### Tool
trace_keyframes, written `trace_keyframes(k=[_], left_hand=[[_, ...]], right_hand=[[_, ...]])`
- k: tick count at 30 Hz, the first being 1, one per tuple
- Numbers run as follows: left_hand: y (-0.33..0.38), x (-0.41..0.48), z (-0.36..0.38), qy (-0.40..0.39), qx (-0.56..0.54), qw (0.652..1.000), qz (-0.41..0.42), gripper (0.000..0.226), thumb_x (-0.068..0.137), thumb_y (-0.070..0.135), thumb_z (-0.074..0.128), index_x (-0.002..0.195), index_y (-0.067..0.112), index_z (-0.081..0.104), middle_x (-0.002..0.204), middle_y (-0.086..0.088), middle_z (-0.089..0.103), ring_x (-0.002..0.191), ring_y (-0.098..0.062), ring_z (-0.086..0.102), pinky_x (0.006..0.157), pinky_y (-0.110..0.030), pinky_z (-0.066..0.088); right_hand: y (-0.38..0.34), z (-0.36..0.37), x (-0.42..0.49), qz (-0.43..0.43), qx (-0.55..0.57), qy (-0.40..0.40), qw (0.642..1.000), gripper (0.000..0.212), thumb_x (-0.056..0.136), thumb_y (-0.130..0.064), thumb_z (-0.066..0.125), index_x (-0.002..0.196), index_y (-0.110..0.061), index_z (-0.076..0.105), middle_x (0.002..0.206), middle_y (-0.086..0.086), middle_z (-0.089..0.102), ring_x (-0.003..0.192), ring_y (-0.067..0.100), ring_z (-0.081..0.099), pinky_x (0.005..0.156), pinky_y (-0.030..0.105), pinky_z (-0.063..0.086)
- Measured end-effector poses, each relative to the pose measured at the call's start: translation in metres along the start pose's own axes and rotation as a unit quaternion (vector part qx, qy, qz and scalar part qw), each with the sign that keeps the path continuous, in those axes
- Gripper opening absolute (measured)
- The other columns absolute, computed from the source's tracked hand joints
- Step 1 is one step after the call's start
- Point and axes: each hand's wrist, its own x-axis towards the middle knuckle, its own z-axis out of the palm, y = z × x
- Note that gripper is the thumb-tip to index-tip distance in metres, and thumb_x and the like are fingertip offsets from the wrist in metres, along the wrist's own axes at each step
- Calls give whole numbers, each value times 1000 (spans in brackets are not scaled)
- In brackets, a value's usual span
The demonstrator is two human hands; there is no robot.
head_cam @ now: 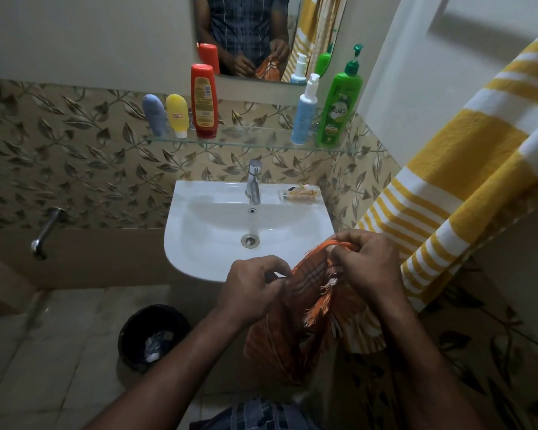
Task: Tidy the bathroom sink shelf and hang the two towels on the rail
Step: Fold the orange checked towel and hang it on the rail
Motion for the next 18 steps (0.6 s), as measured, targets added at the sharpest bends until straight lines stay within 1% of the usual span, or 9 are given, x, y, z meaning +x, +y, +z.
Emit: trace_keyframes(k=[1, 2, 5, 8, 10, 13, 14, 15, 18], left_hand=[[1, -1, 2, -3, -13, 1000, -8, 14, 84, 15, 85, 91, 27, 82, 81, 24, 73, 74, 4, 70, 69, -9, 49], [1, -1, 3, -5, -30, 999, -19, 14, 84, 16, 85, 91, 28, 82, 81, 24, 74, 74, 5, 70, 68, -7, 47], [4, 0, 4, -18, -85, 995, -46, 15, 84, 16, 86, 93, 28, 82, 86, 18, 78, 78, 5, 71, 70, -8, 48], [6, 1, 4, -29, -84, 996, -24, 23, 84, 7, 83, 94, 28, 82, 89, 18, 79, 79, 5, 71, 72, -10, 51], [7, 1, 4, -29, -59, 998, 5, 26, 85, 5, 80, 97, 28, 83, 92, 18, 80, 78, 4, 72, 73, -15, 55], [4, 1, 8, -24, -30, 999, 34, 22, 87, 11, 79, 102, 27, 84, 96, 15, 81, 81, 1, 73, 76, -21, 58], [3, 2, 9, -22, -21, 999, 37, 20, 87, 14, 80, 102, 26, 85, 96, 13, 82, 83, 1, 73, 77, -21, 58], [3, 2, 11, -16, -16, 999, 39, 17, 88, 17, 82, 102, 26, 85, 96, 12, 82, 84, 1, 73, 77, -19, 57], [3, 2, 12, 22, -27, 999, 17, 13, 87, 20, 85, 99, 24, 86, 92, 11, 82, 84, 9, 71, 77, -8, 52]], right_hand=[[-1, 0, 0, -1, -1, 2, 1000, 32, 84, -11, 79, 66, -38, 72, 68, -16, 74, 66, 4, 72, 65, 27, 61], [-1, -1, 0, -2, -1, 5, 1000, 33, 83, -11, 79, 66, -38, 72, 67, -16, 74, 65, 4, 71, 65, 28, 61], [-2, -3, 1, -4, 13, 10, 1000, 32, 83, -11, 79, 65, -37, 72, 66, -14, 74, 63, 6, 72, 63, 29, 61], [-2, -5, 1, -8, 9, 12, 1000, 31, 84, -12, 79, 69, -38, 71, 70, -13, 75, 67, 9, 73, 65, 31, 63], [-1, -5, 1, -9, 8, 14, 1000, 28, 85, -13, 79, 72, -37, 73, 73, -12, 75, 67, 8, 74, 66, 31, 63], [-3, -7, 0, -14, 4, 16, 1000, 29, 85, -13, 78, 71, -37, 73, 70, -15, 74, 64, 1, 71, 60, 22, 58], [-3, -7, -1, -16, 3, 18, 1000, 30, 85, -12, 78, 70, -38, 72, 69, -17, 73, 64, -1, 70, 57, 19, 56], [-3, -8, -1, -15, 2, 20, 1000, 31, 85, -12, 78, 70, -38, 72, 68, -18, 73, 64, -2, 70, 57, 19, 56], [0, -9, 0, 0, 5, 27, 1000, 26, 84, -13, 79, 71, -34, 75, 69, -13, 75, 64, 5, 72, 64, 32, 64]])
